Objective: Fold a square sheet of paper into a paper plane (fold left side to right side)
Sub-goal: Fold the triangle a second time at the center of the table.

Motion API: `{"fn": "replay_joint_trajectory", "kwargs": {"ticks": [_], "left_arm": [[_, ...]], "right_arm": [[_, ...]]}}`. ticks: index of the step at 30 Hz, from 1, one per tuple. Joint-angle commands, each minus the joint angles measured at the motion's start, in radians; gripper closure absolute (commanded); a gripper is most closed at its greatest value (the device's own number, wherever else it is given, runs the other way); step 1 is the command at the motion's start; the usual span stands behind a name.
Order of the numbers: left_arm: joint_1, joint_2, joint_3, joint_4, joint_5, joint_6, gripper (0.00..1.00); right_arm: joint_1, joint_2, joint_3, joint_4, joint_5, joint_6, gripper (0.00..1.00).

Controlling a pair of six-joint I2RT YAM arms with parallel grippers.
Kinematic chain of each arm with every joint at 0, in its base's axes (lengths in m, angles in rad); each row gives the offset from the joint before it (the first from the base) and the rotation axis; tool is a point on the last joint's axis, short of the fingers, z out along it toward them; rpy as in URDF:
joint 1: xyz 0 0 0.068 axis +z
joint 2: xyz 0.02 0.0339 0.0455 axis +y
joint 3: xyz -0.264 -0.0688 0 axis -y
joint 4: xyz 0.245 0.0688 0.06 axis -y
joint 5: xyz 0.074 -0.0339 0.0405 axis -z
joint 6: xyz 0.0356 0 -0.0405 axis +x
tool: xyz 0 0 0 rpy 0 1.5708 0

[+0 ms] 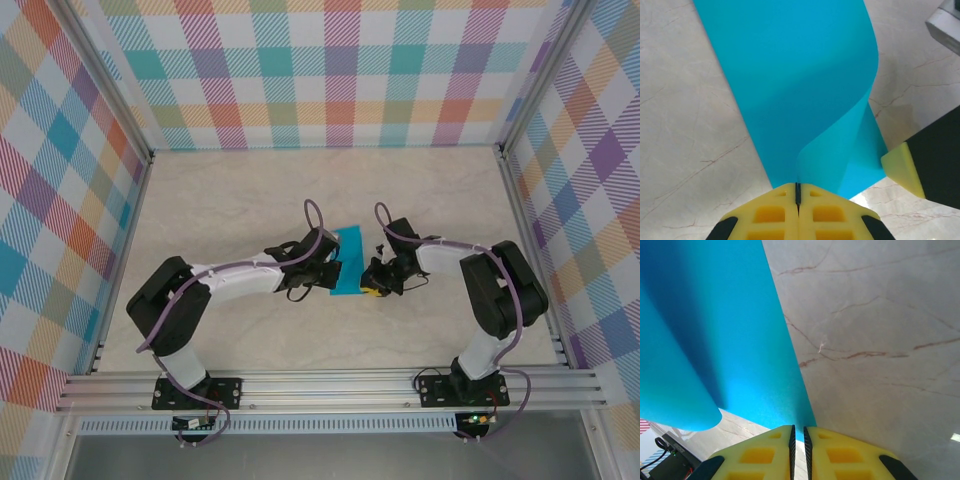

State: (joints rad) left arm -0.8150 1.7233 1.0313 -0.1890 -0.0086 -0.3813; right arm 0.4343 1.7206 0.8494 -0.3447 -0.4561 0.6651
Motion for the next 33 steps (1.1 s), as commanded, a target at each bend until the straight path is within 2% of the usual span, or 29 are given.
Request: {"fn": "replay_joint_trajectory", "kwargs": {"ticks": [1, 33], "left_arm": [[0.018, 0.034, 0.033, -0.036, -0.005, 0.028, 1.0], [0.045, 0.15, 0.111, -0.032, -0.036, 0.034, 1.0]], "right_arm": [[0.014, 0.033, 0.006, -0.059, 0.059, -0.028, 0.84], [0.024, 0.057, 0.028, -0.091, 0.073, -0.043, 0.83]]}}
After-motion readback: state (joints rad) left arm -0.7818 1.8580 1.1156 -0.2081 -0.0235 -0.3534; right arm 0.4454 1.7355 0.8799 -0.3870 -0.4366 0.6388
